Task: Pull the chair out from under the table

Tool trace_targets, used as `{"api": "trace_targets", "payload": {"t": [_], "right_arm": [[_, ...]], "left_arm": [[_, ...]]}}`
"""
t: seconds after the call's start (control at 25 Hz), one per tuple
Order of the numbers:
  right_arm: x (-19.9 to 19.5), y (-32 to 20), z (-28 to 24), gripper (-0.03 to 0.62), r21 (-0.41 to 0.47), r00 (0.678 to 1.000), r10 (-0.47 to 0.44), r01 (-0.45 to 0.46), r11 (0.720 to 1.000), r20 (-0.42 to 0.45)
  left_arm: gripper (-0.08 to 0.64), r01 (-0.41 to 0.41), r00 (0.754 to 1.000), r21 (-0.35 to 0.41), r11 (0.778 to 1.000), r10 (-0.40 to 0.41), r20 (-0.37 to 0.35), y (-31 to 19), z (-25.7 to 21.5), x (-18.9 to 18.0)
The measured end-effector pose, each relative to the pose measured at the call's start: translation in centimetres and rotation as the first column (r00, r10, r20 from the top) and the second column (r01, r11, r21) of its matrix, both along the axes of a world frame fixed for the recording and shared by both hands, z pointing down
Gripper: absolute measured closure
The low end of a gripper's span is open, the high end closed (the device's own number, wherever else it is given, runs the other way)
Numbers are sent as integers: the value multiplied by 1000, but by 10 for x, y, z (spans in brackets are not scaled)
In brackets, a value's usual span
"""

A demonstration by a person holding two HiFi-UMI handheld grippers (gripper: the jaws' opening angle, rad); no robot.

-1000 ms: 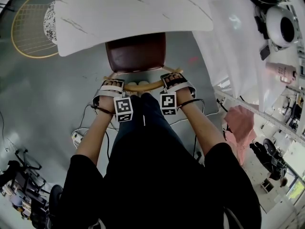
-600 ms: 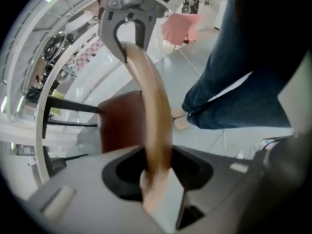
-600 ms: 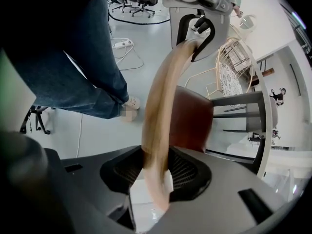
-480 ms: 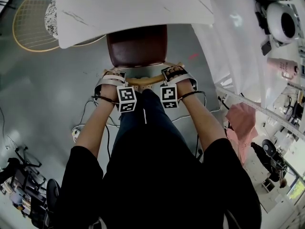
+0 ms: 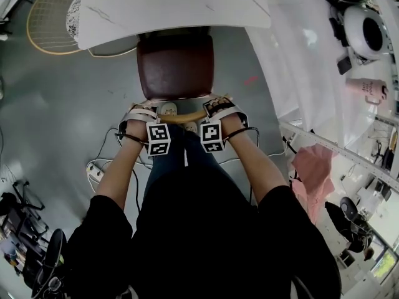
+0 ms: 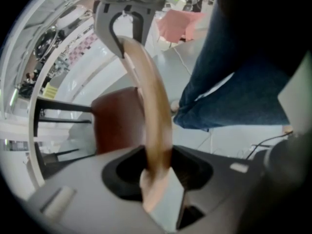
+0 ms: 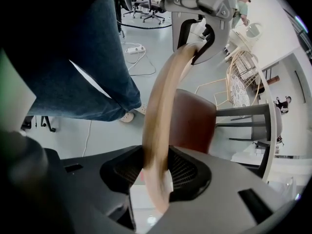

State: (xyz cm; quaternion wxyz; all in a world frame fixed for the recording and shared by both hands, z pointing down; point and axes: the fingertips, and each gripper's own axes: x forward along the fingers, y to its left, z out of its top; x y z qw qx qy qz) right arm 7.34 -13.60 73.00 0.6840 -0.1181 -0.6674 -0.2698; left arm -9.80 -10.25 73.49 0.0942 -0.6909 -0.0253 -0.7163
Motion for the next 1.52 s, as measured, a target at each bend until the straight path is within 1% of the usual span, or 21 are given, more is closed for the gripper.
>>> {"api": "trace_targets", "payload": {"t": [0.32,0.48,0.72,0.88,1.2,1.36,1.52], "right_arm": [[15,43,0,433,15,997,-62,61,998,40],[20,65,-1,433,15,997,-64,63,998,42],[25,92,0,436,14,999,-47,47,999,16],[29,115,1,436,16,1000,-19,19,1000,-4],[33,168,0,436,16,998,40,-39,999,-53],[33,187,0,436,15,996,59,-58,998,-65],[38,204,0,436,16,995,67,-66,998,-70]], "left_arm": [[393,71,997,-2,997,-71,11,54,1,18],[393,85,996,0,996,-85,13,77,0,24],[393,78,997,-2,997,-78,-3,102,0,28],[393,71,997,15,997,-71,-26,121,-1,32],[393,28,997,19,999,-26,-72,169,-4,34],[392,16,997,7,1000,-15,-79,187,-4,34],[391,20,996,12,1000,-19,-82,202,-5,37]]}}
